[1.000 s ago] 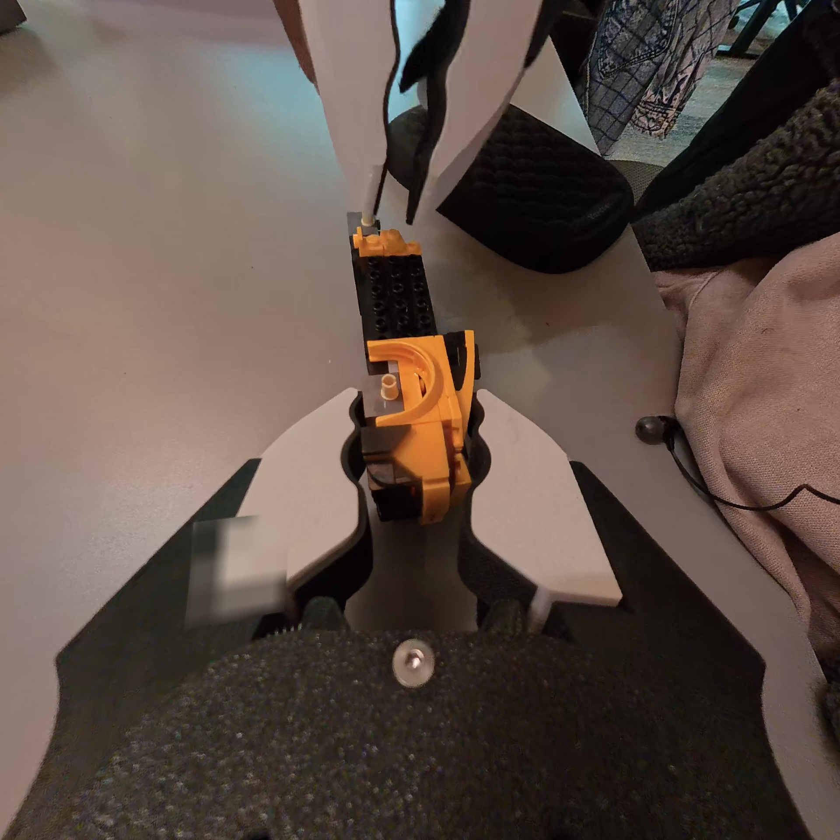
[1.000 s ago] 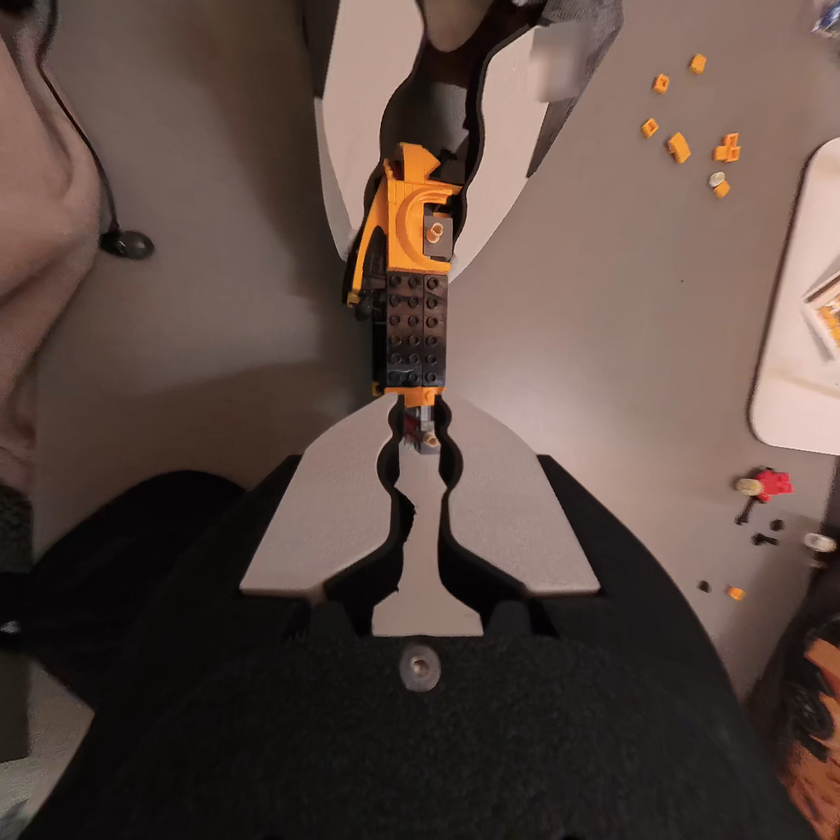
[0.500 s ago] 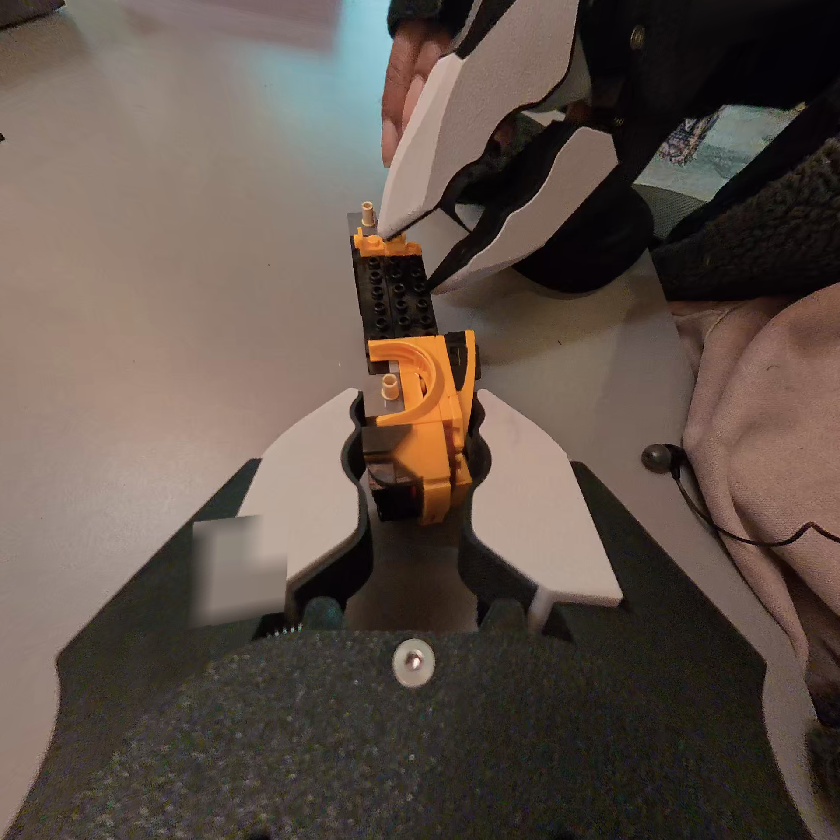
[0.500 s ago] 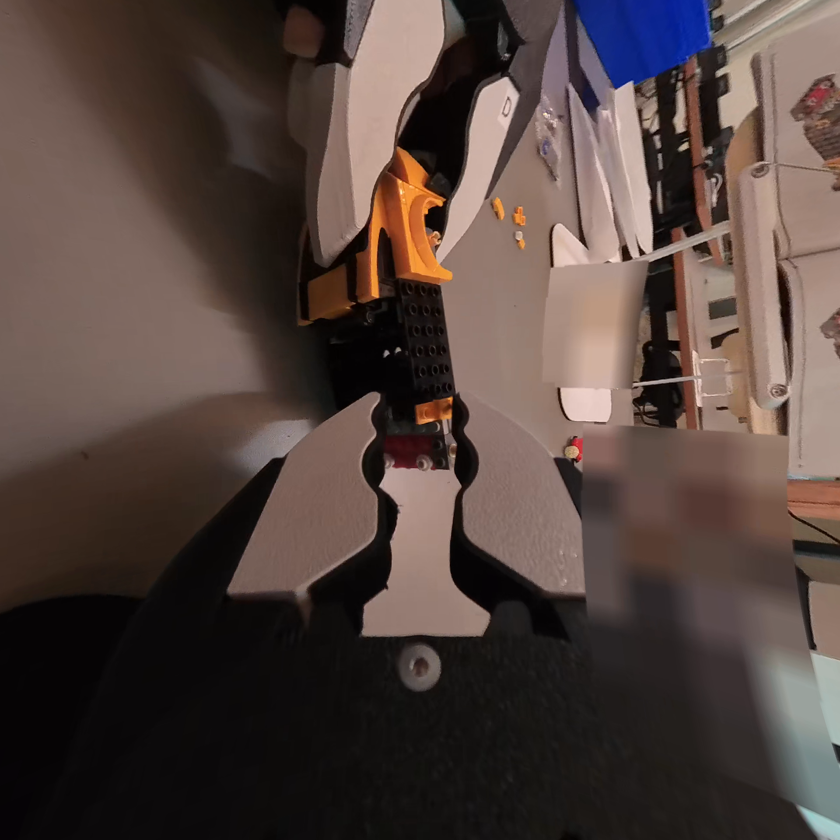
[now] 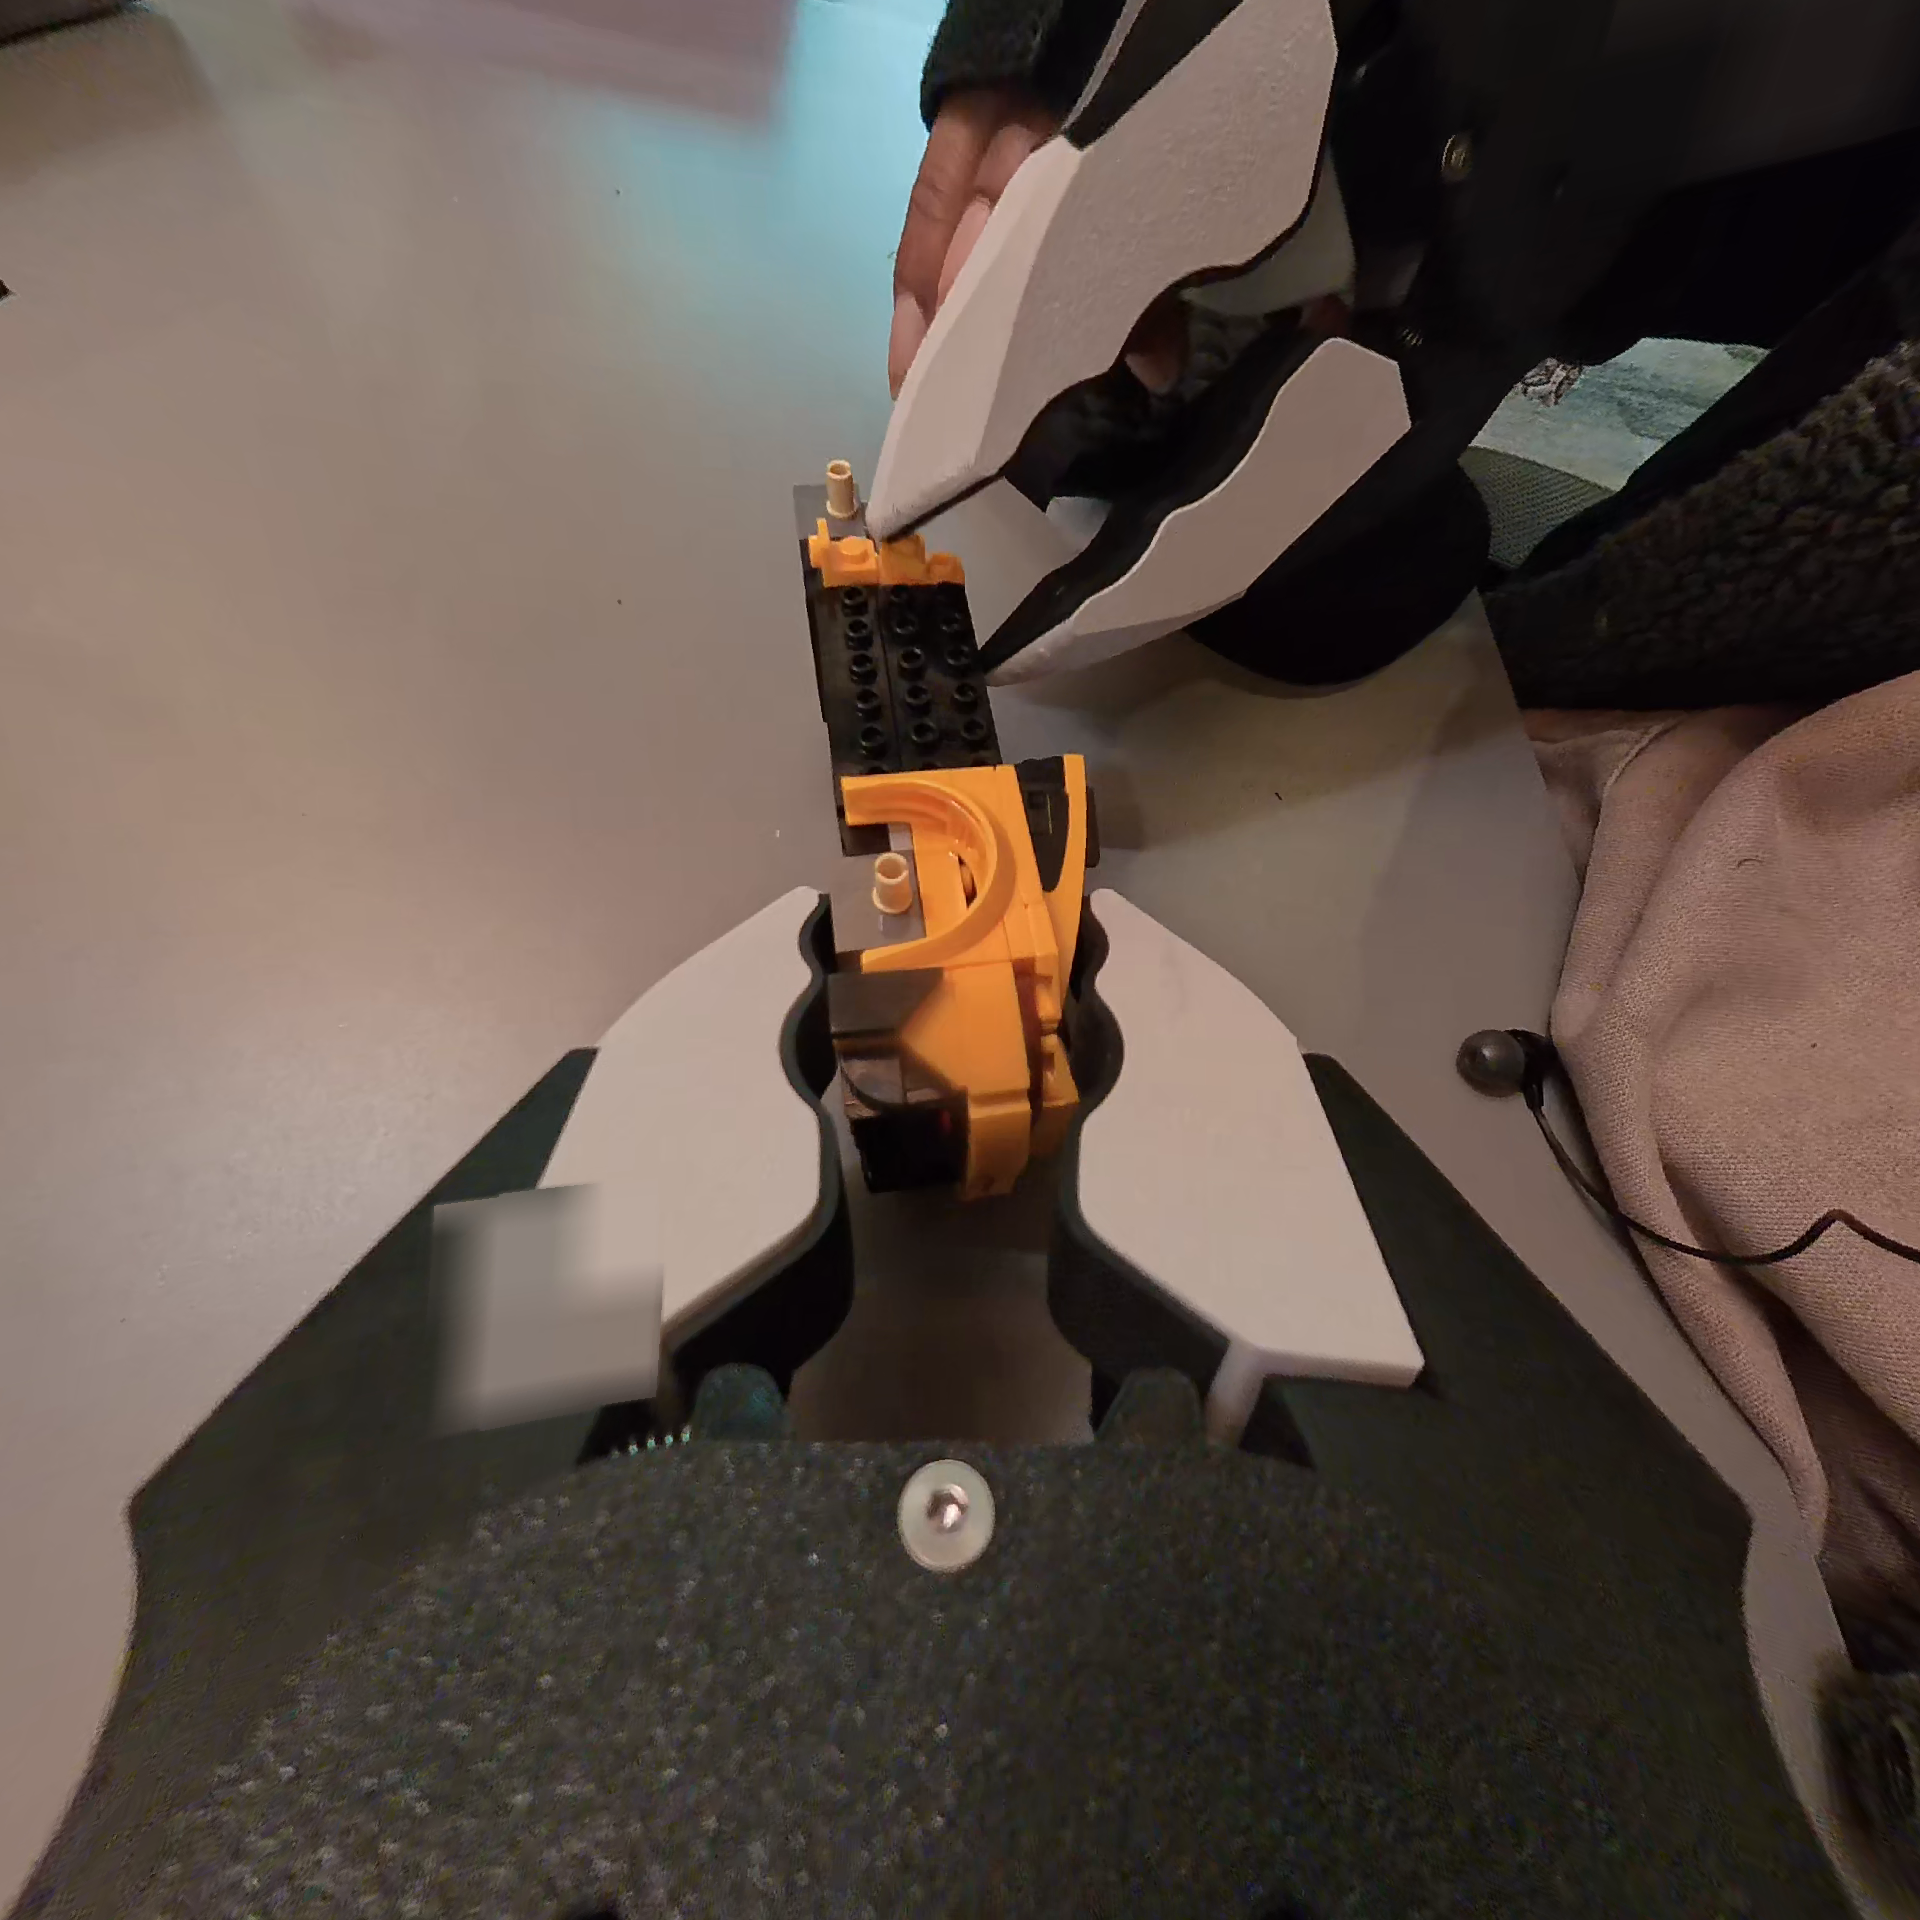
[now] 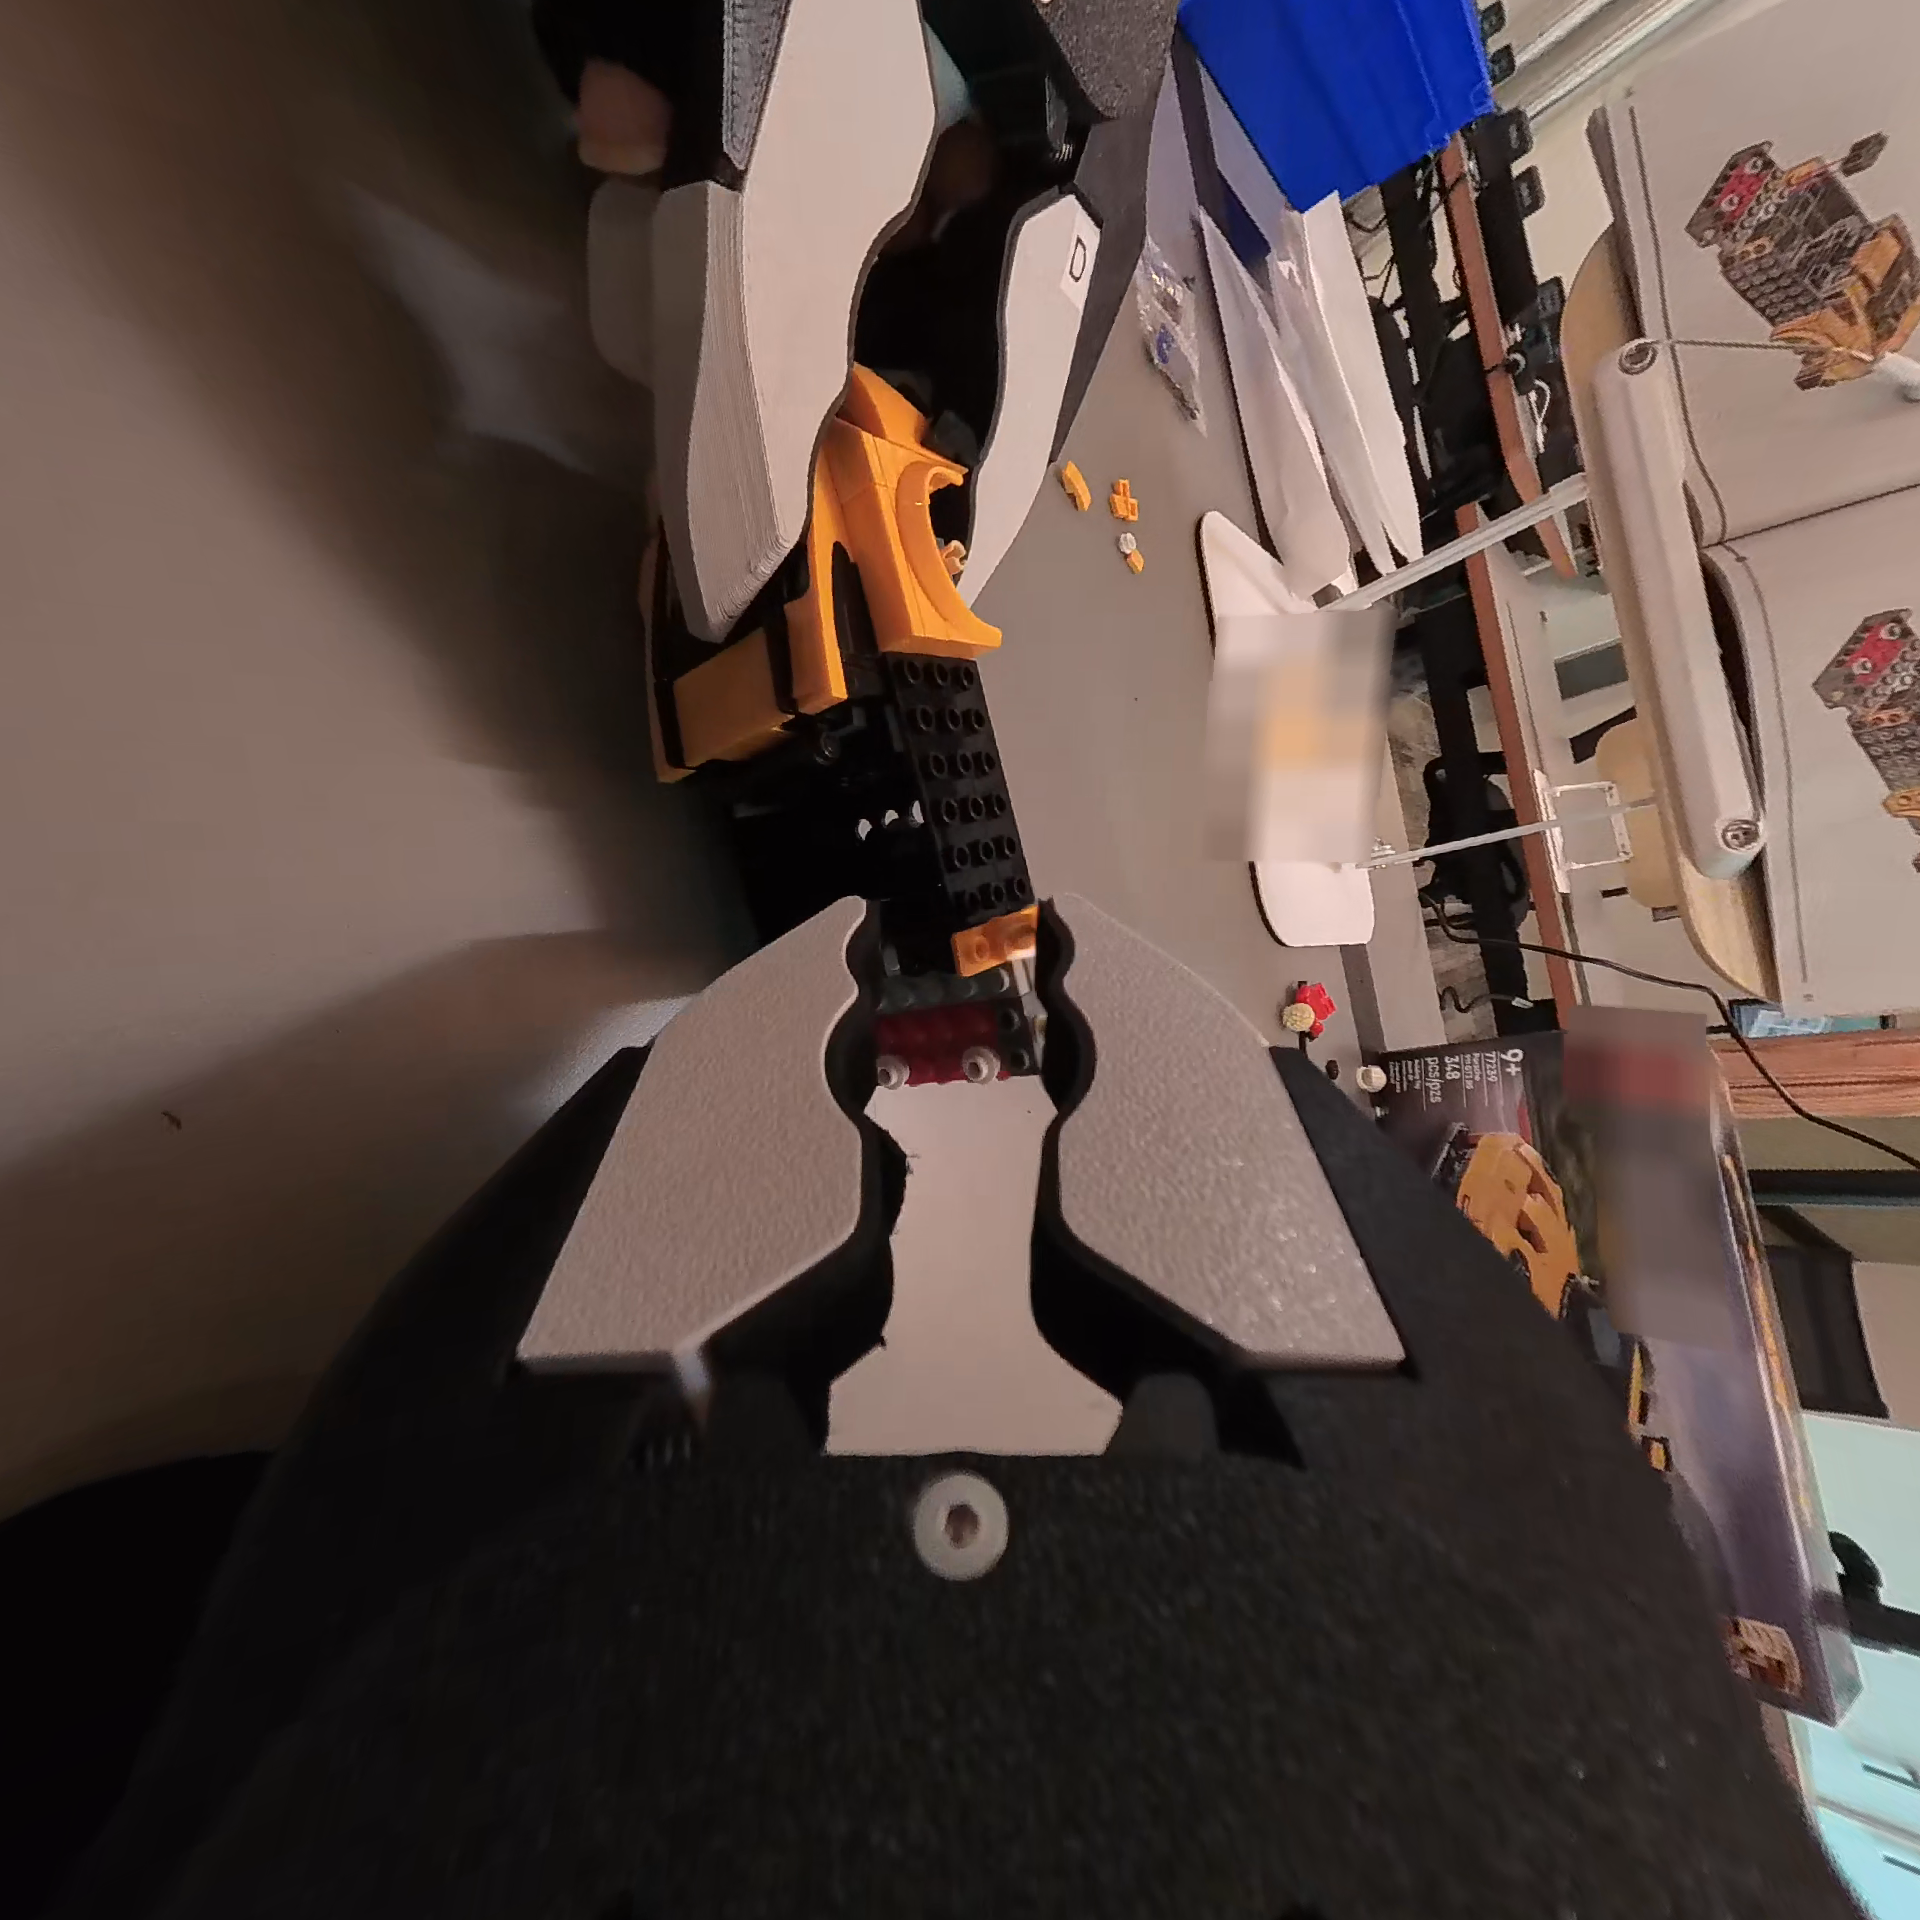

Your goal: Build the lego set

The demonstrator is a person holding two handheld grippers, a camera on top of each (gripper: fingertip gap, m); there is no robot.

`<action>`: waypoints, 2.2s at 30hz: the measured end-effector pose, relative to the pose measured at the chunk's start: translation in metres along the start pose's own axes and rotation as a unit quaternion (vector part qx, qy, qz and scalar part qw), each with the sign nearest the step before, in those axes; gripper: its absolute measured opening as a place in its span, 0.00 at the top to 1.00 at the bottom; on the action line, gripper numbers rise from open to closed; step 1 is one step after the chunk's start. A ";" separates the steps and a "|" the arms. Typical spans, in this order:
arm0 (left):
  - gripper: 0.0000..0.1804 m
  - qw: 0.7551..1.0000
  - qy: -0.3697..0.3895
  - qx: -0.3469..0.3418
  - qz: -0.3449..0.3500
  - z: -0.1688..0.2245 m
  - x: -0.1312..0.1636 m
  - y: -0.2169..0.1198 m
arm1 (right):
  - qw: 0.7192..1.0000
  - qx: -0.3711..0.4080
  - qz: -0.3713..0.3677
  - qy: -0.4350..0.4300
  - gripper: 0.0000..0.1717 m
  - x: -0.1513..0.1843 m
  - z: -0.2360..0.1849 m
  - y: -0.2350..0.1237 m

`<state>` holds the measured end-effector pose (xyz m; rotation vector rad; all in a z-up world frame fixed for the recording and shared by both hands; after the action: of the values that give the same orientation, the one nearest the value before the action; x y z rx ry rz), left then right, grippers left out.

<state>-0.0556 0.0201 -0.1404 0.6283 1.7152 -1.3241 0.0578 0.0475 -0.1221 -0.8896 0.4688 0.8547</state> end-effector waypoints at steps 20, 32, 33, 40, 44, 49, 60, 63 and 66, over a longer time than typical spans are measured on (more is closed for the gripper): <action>0.76 1.000 0.003 0.002 0.000 0.002 0.000 -0.001 | 1.000 -0.023 -0.001 0.016 0.84 -0.001 -0.001 -0.002; 0.76 1.000 0.004 0.003 0.000 0.002 0.000 -0.002 | 0.999 -0.036 -0.005 0.029 0.82 -0.003 -0.001 0.000; 0.76 1.000 0.003 0.003 0.000 0.002 0.000 -0.002 | 0.999 -0.038 -0.003 0.032 0.82 -0.003 -0.002 0.000; 0.76 1.000 0.003 0.004 0.000 0.002 0.000 -0.002 | 0.998 -0.043 0.000 0.051 0.81 -0.003 0.000 -0.001; 0.76 1.000 0.003 0.004 0.000 0.002 0.000 -0.002 | 0.998 -0.043 -0.001 0.053 0.81 -0.002 0.000 -0.001; 0.76 1.000 0.004 0.004 0.000 0.002 0.000 -0.002 | 0.998 -0.043 -0.001 0.054 0.81 -0.002 0.000 -0.001; 0.76 1.000 0.004 0.005 0.001 0.002 0.000 -0.002 | 0.996 -0.049 0.002 0.078 0.79 -0.003 0.000 -0.001; 0.76 1.000 0.004 0.005 0.001 0.002 0.000 -0.002 | 0.995 -0.048 0.005 0.082 0.79 -0.003 0.001 -0.001; 0.76 1.000 0.004 0.005 0.001 0.002 0.000 -0.002 | 0.995 -0.043 0.012 0.091 0.78 -0.005 0.004 -0.003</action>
<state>-0.0563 0.0174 -0.1400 0.6421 1.7155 -1.3319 0.0570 0.0475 -0.1149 -1.0489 0.6050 0.8249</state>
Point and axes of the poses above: each gripper's, where its closed fingertips meet, y out along the fingers, x out of its underside, z = x × y across the jaws, the point moved 5 cm from there along -y, back along the fingers, and after that the axes turned 15 degrees about y, right-handed, at the moved point
